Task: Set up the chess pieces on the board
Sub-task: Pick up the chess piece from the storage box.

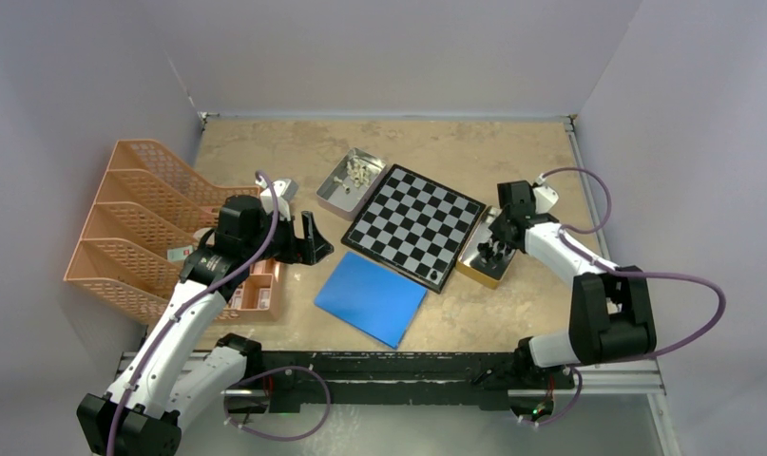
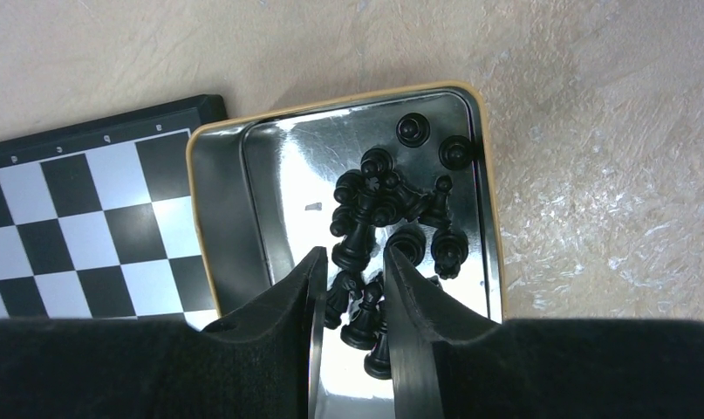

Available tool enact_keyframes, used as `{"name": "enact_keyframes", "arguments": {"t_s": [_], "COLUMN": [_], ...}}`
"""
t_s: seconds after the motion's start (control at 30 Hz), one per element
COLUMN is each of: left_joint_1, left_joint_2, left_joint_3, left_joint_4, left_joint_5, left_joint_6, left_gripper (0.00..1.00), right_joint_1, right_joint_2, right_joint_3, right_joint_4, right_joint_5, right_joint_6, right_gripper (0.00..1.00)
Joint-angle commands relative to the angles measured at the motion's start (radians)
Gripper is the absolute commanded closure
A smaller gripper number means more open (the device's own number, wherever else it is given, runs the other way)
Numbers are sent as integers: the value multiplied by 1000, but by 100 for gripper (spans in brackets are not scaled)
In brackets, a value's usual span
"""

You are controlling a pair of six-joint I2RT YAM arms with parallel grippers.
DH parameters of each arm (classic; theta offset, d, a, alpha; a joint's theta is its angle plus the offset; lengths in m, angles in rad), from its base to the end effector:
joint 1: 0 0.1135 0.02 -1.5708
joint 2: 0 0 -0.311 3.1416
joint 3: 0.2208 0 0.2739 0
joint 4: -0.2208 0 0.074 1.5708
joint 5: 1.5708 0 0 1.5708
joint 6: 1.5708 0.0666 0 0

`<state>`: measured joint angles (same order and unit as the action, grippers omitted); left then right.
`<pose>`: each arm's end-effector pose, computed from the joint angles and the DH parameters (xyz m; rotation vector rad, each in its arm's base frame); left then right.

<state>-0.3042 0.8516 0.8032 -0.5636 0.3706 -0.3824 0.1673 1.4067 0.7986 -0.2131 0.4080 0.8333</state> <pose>0.1801 -0.0818 0.3163 0.1303 2.2423 -0.7858 0.3149 0.0264 0.2180 0.9287 2.1124 0.0165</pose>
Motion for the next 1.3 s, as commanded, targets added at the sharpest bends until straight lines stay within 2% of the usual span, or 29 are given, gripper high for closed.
{"name": "enact_keyframes", "arguments": {"t_s": [0.0, 0.4, 0.83, 1.07, 1.27], "left_joint_1": [-6, -6, -6, -6, -6], "left_joint_2": [-3, -7, -8, -11, -16], "left_joint_3": [6, 7, 7, 7, 7], "left_joint_4": [28, 27, 28, 28, 27], "left_joint_5": [8, 9, 9, 8, 5], "left_joint_6": [2, 2, 4, 4, 2], "left_gripper": [19, 19, 19, 19, 19], "right_joint_1": [-5, -5, -5, -5, -3], "right_joint_2": [27, 69, 30, -1, -94], "right_joint_3": [10, -3, -23, -29, 54], "right_joint_4": [-14, -2, -16, -13, -70], "right_joint_5": [10, 7, -14, -23, -33], "right_joint_6": [5, 15, -11, -27, -103], "right_gripper": [67, 66, 68, 80, 88]}}
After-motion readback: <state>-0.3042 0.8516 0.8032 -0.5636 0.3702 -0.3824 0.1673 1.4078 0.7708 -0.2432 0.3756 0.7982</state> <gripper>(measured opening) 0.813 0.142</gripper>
